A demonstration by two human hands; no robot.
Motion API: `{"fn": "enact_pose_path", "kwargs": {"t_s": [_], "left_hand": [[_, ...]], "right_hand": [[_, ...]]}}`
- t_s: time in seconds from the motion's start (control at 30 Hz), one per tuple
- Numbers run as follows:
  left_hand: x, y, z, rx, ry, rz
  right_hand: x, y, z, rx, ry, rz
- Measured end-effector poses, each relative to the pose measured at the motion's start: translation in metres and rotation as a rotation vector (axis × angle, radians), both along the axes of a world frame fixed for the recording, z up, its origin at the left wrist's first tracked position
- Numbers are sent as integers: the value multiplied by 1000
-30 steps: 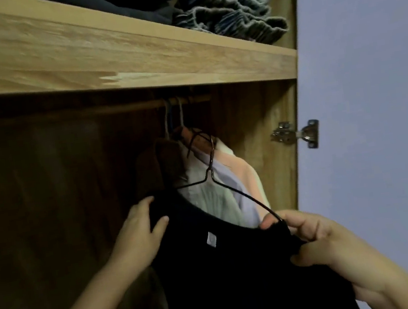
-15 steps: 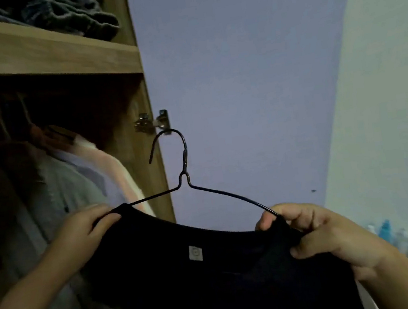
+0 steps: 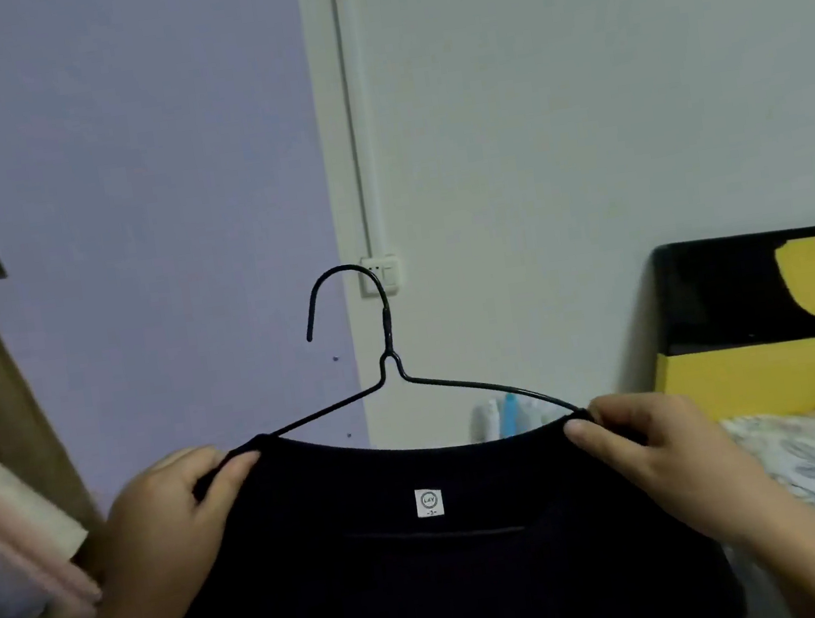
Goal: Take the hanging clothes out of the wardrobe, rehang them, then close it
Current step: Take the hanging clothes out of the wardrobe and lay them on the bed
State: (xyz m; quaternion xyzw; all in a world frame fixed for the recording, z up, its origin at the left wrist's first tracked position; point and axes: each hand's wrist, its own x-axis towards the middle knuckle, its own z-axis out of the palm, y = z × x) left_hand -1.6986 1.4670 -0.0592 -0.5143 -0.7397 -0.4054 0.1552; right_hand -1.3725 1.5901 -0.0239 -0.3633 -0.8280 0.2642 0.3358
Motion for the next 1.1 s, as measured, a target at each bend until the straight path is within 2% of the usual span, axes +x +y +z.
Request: {"fn": "enact_pose_path", "kwargs": {"t_s": [0.17, 0.3, 0.47, 0.77, 1.0, 1.1], "left_hand": [[85, 49, -14, 6, -133, -178], [141, 97, -26, -81, -224, -324], [212, 153, -33, -139, -263, -539], [341, 233, -47, -263, -304, -975], [435, 243, -67, -426, -292, -1257], [480, 240, -73, -441, -311, -1308]], "right_hand": [[78, -1, -24, 183, -14, -361], [136, -10, -41, 181, 45, -571], [207, -23, -66, 185, -45, -900], [277, -80, -83, 223, -32, -1322], [309, -136, -93, 167, -93, -1573], [331, -154, -94, 138, -107, -1672]]}}
